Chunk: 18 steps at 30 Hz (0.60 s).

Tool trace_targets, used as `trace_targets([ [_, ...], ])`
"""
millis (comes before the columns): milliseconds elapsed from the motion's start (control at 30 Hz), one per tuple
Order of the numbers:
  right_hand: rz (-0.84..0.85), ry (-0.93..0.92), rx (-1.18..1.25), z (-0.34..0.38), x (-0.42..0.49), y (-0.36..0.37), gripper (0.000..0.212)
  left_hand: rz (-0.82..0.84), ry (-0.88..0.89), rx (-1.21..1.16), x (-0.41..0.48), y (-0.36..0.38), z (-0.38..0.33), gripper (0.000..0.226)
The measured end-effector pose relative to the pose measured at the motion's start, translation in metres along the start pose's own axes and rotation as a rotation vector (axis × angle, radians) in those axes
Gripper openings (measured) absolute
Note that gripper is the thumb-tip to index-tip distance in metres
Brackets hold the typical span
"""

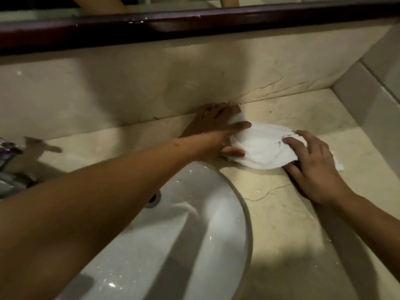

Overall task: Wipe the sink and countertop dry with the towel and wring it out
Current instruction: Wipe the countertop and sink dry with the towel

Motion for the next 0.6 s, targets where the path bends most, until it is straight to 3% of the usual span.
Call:
trace_targets([
  [200, -0.085, -0.027, 0.019, 0.031, 0.042, 0.005, 0.051, -0.152, -0.126, -0.021, -0.009, -0.01, 0.037, 0.055],
  [367, -0.113, -0.105, 0.003, 0.093, 0.069, 0.015, 0.049, -0.256, -0.21, -0.007, -0.069, -0.011, 0.074, 0.055],
  [600, -0.118, -0.361, 0.067, 0.212, 0.106, 0.04, 0.048, -0.43, -0.571, 0.121, -0.185, -0.016, 0.136, 0.043],
])
Point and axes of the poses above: each hand's wrist, its own x-axis towards the middle knuckle, its own y-axis out of the palm, z = x × y, the point moved 9 cm from there along x, towards the middle knuckle, and after that the axes turned 3 degrees about z, right-handed, at the moved point
